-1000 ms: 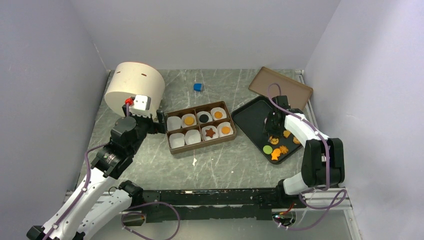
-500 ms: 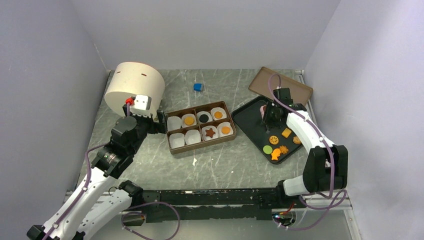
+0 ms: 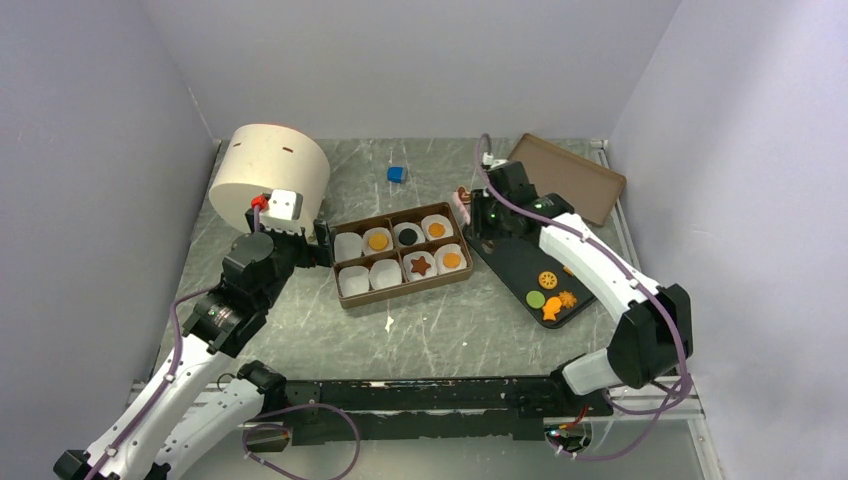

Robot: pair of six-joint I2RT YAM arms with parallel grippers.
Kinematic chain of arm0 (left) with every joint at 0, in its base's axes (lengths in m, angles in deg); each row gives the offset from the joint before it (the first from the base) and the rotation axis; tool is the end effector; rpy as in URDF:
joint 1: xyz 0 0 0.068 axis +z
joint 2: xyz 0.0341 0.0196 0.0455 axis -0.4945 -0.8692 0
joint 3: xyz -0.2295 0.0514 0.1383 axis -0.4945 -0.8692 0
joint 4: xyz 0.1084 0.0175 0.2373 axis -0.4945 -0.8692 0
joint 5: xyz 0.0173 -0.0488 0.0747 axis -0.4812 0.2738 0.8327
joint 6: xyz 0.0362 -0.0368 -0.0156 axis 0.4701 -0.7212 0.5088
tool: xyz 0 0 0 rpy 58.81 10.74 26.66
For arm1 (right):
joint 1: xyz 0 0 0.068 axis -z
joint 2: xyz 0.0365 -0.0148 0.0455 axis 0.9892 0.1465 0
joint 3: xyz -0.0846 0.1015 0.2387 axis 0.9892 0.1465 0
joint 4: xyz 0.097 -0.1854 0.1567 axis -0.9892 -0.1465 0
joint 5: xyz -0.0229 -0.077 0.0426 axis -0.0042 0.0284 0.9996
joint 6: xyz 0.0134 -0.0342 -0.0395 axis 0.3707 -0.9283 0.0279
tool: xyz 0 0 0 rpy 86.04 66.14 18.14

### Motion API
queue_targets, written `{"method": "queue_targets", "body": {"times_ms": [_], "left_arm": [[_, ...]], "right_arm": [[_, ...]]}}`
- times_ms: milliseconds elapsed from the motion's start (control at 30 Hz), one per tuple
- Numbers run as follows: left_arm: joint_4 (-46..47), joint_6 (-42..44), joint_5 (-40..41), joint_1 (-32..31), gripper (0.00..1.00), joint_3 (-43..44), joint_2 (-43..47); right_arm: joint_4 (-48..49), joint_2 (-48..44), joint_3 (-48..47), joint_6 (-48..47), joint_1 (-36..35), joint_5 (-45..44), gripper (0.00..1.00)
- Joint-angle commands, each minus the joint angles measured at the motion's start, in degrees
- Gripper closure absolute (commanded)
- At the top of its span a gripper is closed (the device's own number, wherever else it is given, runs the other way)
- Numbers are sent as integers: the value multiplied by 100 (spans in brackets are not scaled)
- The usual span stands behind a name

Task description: Pack the cookies

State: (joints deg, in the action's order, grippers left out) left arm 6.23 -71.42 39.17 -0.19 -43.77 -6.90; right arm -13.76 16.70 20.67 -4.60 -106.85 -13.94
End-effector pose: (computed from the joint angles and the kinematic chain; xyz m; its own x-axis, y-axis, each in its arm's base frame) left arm 0.1414 -0.0698 0.3417 -0.1976 -0.0527 -0.9789 0.2170 0.9714 -0.0962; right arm 0.2750 0.1294 0.2958 -0.7887 -0.0017 -0.6148 -0.1659 0.9635 0.2102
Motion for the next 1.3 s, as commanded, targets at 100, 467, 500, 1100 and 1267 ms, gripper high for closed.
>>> {"method": "queue_targets", "body": {"times_ms": [100,467,500,1100,1267], "left_arm": [[207,86,87,-15,4,42,46],[70,-75,644,3,4,86,185],[53,-92,690,5,4,93,192],[-138,-295,1443,14,4,139,395],[-121,-287,1413,14,4,126,414]], "right_arm": [[522,588,-507,-154,-889,34,73],[716,1809,-1454,-459,-1882,257,72],[711,1917,-1540,-483,-1960,296,72],[305,3165,-2861,-755,-2590,243,70],[131,3444,-3118,-804,-2646,178,68]]}}
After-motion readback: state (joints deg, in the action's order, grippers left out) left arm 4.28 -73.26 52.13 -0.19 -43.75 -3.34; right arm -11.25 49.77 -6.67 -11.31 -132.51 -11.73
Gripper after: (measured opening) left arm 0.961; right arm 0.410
